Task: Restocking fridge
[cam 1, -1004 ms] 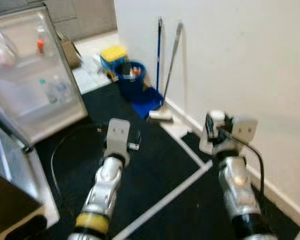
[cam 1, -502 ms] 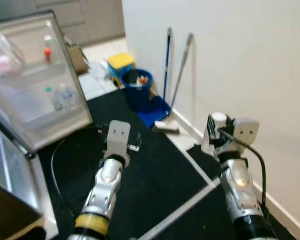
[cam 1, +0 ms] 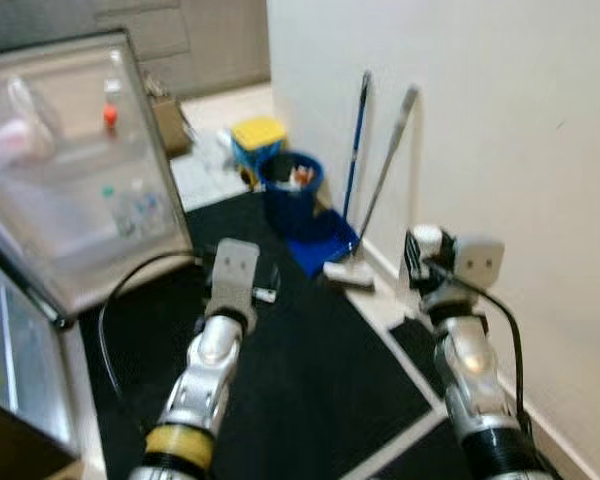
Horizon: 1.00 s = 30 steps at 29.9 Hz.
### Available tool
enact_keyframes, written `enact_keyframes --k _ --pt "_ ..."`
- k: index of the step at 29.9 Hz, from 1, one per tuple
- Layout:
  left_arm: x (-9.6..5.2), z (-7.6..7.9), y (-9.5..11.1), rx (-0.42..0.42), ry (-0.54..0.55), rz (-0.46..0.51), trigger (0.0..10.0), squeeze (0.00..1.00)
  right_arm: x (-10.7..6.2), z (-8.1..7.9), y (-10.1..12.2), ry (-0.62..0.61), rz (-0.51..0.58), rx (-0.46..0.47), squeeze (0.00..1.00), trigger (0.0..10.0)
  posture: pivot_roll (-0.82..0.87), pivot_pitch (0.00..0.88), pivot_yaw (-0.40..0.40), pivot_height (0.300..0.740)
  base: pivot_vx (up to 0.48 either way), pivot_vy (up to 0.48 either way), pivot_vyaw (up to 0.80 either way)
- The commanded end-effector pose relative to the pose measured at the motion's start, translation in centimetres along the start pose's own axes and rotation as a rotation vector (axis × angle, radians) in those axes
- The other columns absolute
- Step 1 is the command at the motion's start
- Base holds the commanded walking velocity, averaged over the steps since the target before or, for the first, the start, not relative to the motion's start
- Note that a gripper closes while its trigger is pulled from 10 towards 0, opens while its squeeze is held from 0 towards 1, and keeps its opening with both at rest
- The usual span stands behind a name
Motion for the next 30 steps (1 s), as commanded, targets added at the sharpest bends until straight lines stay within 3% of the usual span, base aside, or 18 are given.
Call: enact_keyframes --k 1,10,15,17,19,23,24,25,30 --pt "-0.2 -0.3 -0.5 0.014 0.010 -0.016 10.0 0.00 0.1 -0.7 0.1 0.016 0.008 0.002 0.00 10.0 -0.02 0.012 -0.033 0.740 0.480 0.000 0.80" --pt "-0.1 -0.3 -0.5 0.016 0.010 -0.017 10.0 0.00 0.2 -0.4 0.0 0.005 0.003 -0.005 0.00 10.0 -0.02 0.013 -0.031 0.740 0.480 0.000 0.72" --pt "0.2 -0.1 -0.4 0.016 0.010 -0.015 10.0 0.00 0.4 0.6 0.4 -0.027 0.015 0.006 0.00 10.0 -0.02 0.013 -0.029 0.740 0.480 0.000 0.00" --pt "0.3 0.1 -0.4 0.014 0.009 -0.014 10.0 0.00 0.6 1.4 0.7 -0.046 0.023 0.004 0.00 10.0 -0.03 0.013 -0.028 0.740 0.480 0.000 0.00" --pt "0.5 0.6 -0.1 0.010 0.004 -0.008 10.0 0.00 1.0 3.2 1.6 -0.095 0.046 -0.008 0.00 10.0 -0.03 0.011 -0.028 0.740 0.480 0.000 0.00" --pt "0.6 0.9 0.0 0.006 -0.004 -0.002 10.0 0.00 1.1 4.5 2.2 -0.129 0.062 -0.022 0.00 10.0 -0.03 0.010 -0.028 0.740 0.480 0.000 0.00" --pt "0.7 1.2 0.2 0.002 -0.011 0.002 10.0 0.00 1.2 6.1 2.9 -0.170 0.077 -0.033 0.00 10.0 -0.03 0.009 -0.029 0.740 0.480 0.000 0.00" --pt "0.7 1.3 0.2 0.001 -0.012 0.004 10.0 0.00 1.2 6.6 3.1 -0.184 0.082 -0.036 0.00 10.0 -0.03 0.009 -0.030 0.740 0.480 0.000 0.00" --pt "0.9 1.6 0.3 -0.003 -0.015 0.007 10.0 0.00 1.2 8.0 3.0 -0.208 0.071 -0.032 0.00 10.0 -0.03 0.009 -0.029 0.740 0.480 0.000 0.00"
Point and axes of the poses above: a point about 5 cm out from each wrist's last joint towards the gripper, its own x axis pointing out of the wrist towards the gripper, its own y axis along the axis of the wrist's last joint, z = x × y, the point moved 5 cm from there along x, pointing out of the wrist towards the gripper, and after that the axes turned 2 degrees about x, right-handed, at the moved point
